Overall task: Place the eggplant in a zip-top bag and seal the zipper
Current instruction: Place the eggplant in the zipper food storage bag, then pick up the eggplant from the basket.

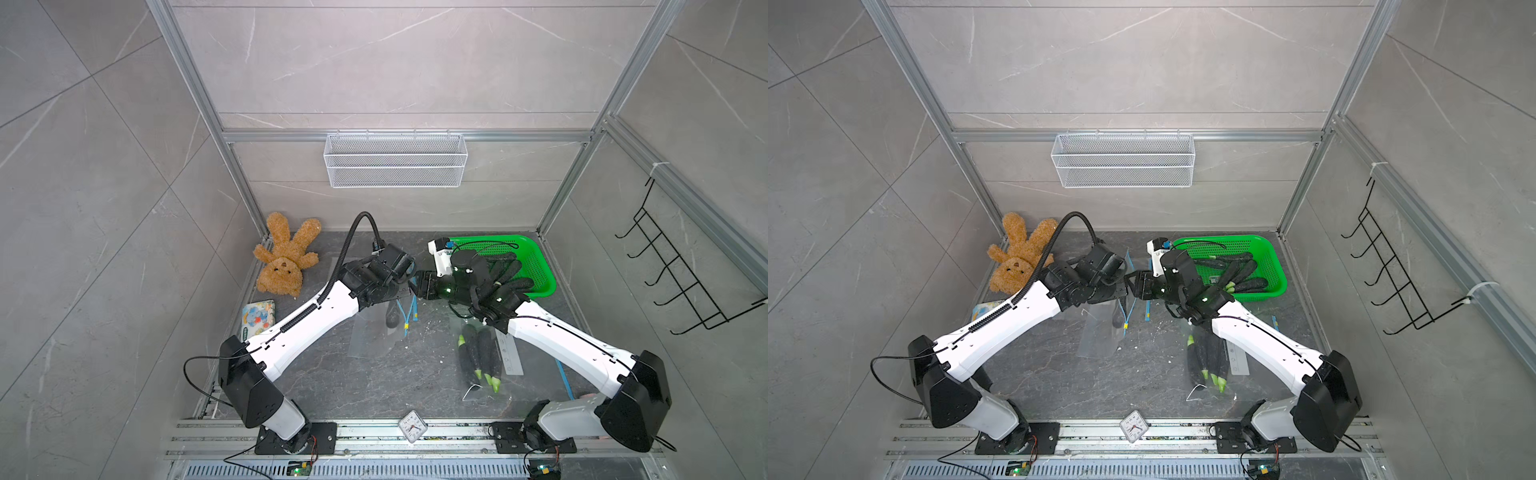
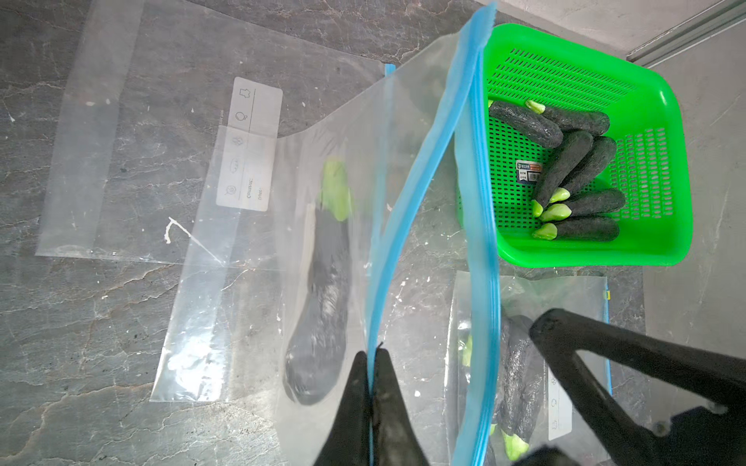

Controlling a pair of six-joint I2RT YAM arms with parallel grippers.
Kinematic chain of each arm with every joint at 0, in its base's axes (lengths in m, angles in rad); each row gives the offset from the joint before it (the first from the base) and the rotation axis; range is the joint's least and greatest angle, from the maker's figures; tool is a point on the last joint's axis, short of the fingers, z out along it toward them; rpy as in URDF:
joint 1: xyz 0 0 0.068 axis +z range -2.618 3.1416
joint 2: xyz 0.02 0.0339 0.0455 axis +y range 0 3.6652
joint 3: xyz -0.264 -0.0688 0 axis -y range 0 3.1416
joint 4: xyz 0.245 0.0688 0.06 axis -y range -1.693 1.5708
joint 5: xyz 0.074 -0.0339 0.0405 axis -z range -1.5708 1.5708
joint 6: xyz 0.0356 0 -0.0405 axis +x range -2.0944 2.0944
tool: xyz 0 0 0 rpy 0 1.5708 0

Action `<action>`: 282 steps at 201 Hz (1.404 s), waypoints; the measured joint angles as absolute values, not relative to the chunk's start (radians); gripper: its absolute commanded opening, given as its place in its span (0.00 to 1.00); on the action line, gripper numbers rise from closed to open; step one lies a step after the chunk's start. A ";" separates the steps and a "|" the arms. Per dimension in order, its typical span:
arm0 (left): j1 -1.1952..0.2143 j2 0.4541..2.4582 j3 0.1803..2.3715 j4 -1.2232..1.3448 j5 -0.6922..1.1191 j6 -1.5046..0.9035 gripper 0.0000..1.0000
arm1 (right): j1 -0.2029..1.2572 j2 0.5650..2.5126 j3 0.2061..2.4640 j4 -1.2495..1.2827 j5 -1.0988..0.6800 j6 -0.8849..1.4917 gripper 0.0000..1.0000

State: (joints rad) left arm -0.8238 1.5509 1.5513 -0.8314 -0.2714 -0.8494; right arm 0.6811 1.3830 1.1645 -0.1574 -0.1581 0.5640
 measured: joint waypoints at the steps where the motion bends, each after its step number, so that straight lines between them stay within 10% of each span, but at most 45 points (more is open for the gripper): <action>1: -0.824 1.550 1.551 -0.831 -0.271 -0.849 0.00 | 0.679 1.382 1.165 -0.162 -0.160 0.564 0.55; 117: -0.824 1.491 1.514 -0.828 -0.287 -0.856 0.00 | 0.111 1.715 1.528 -0.571 -0.262 0.397 0.71; 282: -0.824 1.540 1.524 -0.818 -0.286 -0.863 0.00 | 0.233 2.196 1.742 -0.743 -0.174 0.215 0.59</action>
State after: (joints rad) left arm -0.8242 1.5398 1.5238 -0.8185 -0.2855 -0.8635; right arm 0.2333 2.1956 1.7416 -0.7429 -0.1741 0.2153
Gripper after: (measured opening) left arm 0.044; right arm 0.602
